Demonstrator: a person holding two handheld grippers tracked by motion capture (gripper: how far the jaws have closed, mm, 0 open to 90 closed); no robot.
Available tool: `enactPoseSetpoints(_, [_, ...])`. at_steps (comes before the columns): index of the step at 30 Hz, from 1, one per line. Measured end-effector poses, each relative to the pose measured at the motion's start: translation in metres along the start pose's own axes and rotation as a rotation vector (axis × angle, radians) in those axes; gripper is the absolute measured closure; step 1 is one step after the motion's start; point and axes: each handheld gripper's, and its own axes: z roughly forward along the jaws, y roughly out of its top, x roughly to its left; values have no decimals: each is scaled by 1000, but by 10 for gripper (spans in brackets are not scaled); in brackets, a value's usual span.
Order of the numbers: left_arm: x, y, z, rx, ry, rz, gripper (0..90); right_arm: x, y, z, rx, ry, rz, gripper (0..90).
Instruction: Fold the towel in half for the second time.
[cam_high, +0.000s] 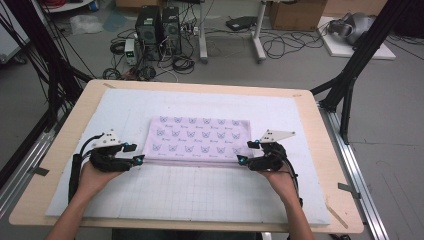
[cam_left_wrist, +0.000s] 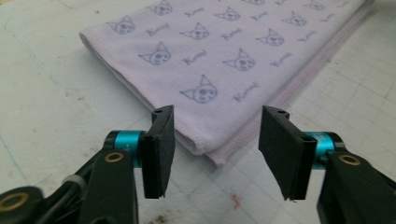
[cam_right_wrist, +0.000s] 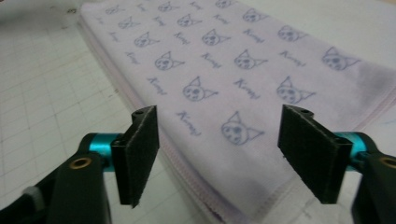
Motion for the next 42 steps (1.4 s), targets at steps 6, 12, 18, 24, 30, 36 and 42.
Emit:
enactPoseSetpoints(6, [-6,-7,-4,1,-5,-4,348,11,-7,-1,-2,-20,-16,193])
enactPoseSetpoints(12, [-10,-14,-10,-6,3,-15,297,16,-13,-12,-36,-37,-13,155])
enactPoseSetpoints(18, [-16,-19,-18,-13,11,-10,273,23,-21,-22,-54,-59,-19,129])
enactPoseSetpoints(24, [-20,-23,-22,-19,17,-20,240,29,-27,-28,-70,-65,-24,124])
enactPoseSetpoints(30, [-23,-24,-27,-28,21,-22,214,35,-32,-33,-78,-63,-22,121])
enactPoseSetpoints(36, [-25,-26,-31,-31,36,-27,176,40,-35,-40,-97,-68,-16,120])
enactPoseSetpoints(42, [-27,-29,-35,-36,48,-33,143,45,-41,-46,-100,-72,-9,120])
